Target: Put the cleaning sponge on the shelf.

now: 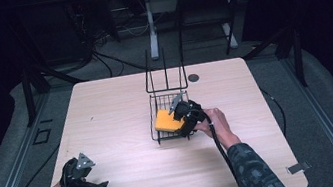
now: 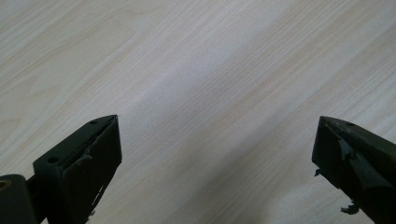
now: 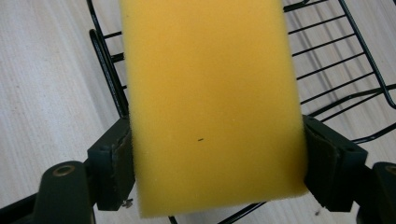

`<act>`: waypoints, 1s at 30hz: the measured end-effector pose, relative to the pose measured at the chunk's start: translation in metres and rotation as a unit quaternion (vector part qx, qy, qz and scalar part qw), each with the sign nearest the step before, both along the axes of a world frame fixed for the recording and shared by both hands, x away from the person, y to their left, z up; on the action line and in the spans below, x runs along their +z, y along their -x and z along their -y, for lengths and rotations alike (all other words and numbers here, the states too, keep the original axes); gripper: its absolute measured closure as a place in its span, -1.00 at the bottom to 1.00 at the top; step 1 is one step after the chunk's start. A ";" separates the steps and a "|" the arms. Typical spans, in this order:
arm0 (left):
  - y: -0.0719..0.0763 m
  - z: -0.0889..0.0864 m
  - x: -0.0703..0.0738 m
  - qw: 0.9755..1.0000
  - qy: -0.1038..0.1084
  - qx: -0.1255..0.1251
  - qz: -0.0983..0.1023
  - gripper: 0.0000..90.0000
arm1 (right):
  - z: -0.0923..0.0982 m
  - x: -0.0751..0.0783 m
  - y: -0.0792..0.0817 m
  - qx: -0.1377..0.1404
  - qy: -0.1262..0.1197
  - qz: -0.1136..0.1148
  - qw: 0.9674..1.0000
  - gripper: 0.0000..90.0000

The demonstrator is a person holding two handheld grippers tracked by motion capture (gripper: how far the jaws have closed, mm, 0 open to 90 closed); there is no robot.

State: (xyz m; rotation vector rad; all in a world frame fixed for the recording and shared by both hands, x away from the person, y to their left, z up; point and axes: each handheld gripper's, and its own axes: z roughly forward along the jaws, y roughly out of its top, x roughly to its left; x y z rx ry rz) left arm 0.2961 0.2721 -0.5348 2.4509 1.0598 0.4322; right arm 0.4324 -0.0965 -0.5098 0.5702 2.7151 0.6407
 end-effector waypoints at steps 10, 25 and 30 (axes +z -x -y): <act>0.000 0.000 0.000 1.000 -0.001 -0.002 0.000 -0.96 | 0.000 -0.003 -0.003 -0.011 -0.009 -0.011 1.000 -0.64; 0.000 0.001 0.000 1.000 0.000 -0.002 0.000 -0.96 | 0.007 0.009 0.003 -0.019 -0.040 -0.010 0.999 -0.75; 0.001 0.001 0.000 1.000 0.000 -0.001 0.002 -0.96 | 0.012 0.019 0.013 -0.021 -0.055 0.007 0.998 -0.76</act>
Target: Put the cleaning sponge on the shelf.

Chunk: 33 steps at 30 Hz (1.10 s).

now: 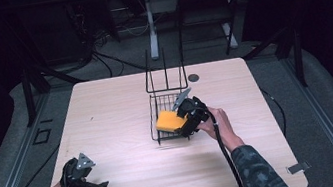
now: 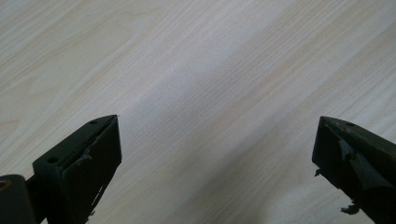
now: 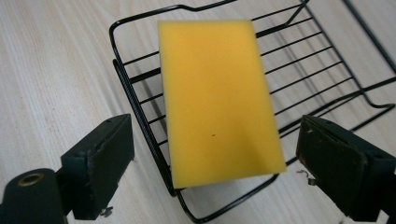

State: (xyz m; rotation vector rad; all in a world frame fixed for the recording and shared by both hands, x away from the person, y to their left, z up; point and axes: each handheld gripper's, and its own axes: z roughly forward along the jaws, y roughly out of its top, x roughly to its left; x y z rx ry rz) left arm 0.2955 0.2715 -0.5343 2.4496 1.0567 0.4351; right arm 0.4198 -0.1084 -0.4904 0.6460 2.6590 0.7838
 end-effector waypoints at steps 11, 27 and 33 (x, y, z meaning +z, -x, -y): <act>0.000 0.000 0.000 1.000 0.002 0.000 0.000 -0.96 | 0.014 0.020 0.021 -0.014 -0.012 0.024 1.000 -0.84; 0.000 0.001 0.000 1.000 0.003 0.000 0.000 -0.96 | 0.047 0.043 0.056 -0.052 -0.017 0.042 0.998 -0.85; 0.000 0.001 0.000 1.000 -0.001 0.001 0.001 -0.96 | 0.068 0.048 0.067 -0.073 -0.022 0.044 0.996 -0.86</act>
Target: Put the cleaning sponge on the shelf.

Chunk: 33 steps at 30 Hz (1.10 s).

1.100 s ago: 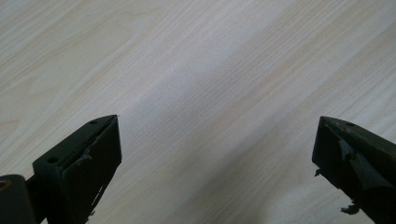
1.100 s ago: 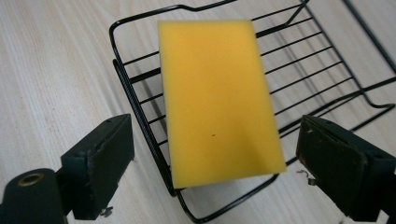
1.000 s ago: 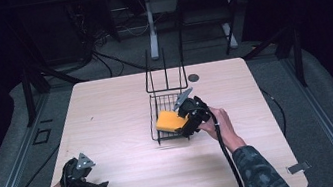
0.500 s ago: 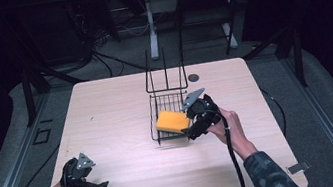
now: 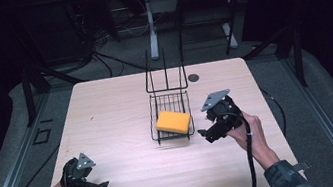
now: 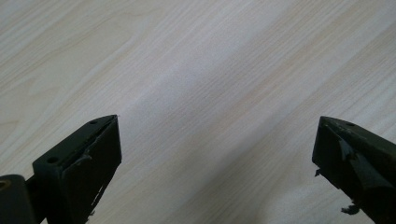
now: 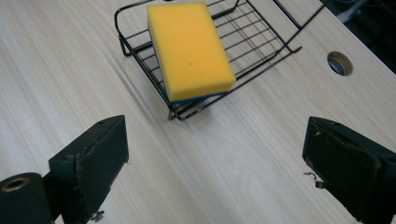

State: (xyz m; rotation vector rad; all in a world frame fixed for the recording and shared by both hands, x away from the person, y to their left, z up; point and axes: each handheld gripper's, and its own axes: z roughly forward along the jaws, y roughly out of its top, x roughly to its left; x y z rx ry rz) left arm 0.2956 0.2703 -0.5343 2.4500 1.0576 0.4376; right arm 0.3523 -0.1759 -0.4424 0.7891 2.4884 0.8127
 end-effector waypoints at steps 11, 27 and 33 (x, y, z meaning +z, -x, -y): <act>0.000 0.000 0.000 1.000 0.001 0.001 0.000 -0.96 | 0.036 -0.008 0.023 -0.044 0.008 0.000 0.999 -0.86; -0.001 0.000 0.000 1.000 -0.002 -0.002 -0.002 -0.96 | 0.083 -0.038 0.051 -0.110 0.006 -0.039 0.993 -0.87; -0.001 0.001 0.000 1.000 -0.003 -0.004 -0.004 -0.96 | 0.094 -0.058 0.062 -0.139 0.001 -0.060 0.988 -0.86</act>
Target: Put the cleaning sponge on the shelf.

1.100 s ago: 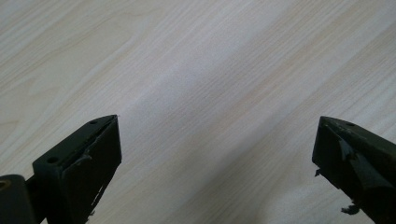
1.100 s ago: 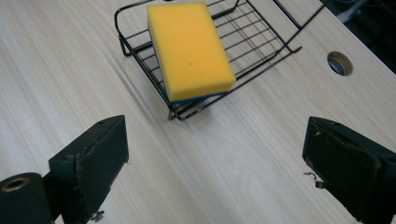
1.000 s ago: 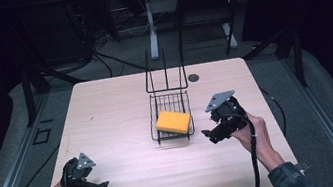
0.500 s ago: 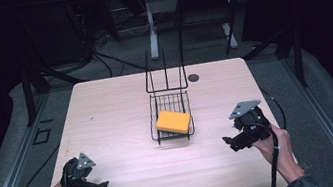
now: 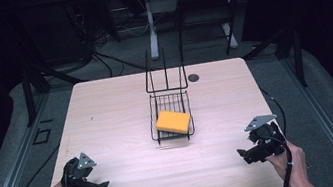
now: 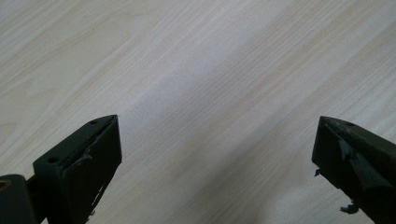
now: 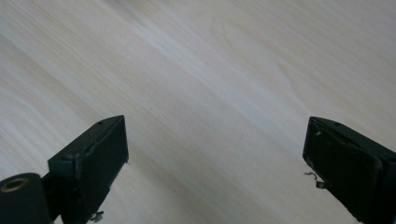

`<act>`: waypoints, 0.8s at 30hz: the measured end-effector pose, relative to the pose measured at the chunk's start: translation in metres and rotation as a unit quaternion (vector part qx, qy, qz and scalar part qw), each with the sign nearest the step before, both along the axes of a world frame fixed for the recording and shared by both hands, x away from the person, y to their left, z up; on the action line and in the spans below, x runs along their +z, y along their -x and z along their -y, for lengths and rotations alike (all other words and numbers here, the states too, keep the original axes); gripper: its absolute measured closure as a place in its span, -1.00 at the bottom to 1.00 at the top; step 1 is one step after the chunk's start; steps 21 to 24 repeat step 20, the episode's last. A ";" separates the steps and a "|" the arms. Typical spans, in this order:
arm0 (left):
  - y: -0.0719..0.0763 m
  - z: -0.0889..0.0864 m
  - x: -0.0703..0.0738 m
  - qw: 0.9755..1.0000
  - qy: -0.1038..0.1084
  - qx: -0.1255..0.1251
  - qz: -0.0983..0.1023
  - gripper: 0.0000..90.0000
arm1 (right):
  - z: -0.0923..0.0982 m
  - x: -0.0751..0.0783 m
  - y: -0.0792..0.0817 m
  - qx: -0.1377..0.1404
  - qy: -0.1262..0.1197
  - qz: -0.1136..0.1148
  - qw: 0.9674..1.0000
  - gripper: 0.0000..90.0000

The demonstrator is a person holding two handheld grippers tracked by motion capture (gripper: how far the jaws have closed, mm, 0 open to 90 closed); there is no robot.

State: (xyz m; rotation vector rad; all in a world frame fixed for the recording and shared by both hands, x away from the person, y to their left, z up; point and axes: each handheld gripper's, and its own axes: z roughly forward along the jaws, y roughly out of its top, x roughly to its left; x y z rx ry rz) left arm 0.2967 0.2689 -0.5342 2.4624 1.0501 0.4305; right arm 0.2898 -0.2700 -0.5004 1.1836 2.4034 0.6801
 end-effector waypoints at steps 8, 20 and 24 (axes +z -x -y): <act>-0.001 0.002 0.000 1.000 0.001 -0.004 0.001 -0.96 | 0.013 -0.032 0.009 -0.033 0.004 -0.042 0.999 -0.85; -0.001 0.002 -0.001 1.000 0.000 -0.006 -0.001 -0.96 | 0.019 -0.038 0.012 -0.043 0.002 -0.039 0.998 -0.84; -0.001 0.002 -0.001 1.000 0.000 -0.006 -0.001 -0.96 | 0.019 -0.038 0.012 -0.043 0.002 -0.039 0.998 -0.84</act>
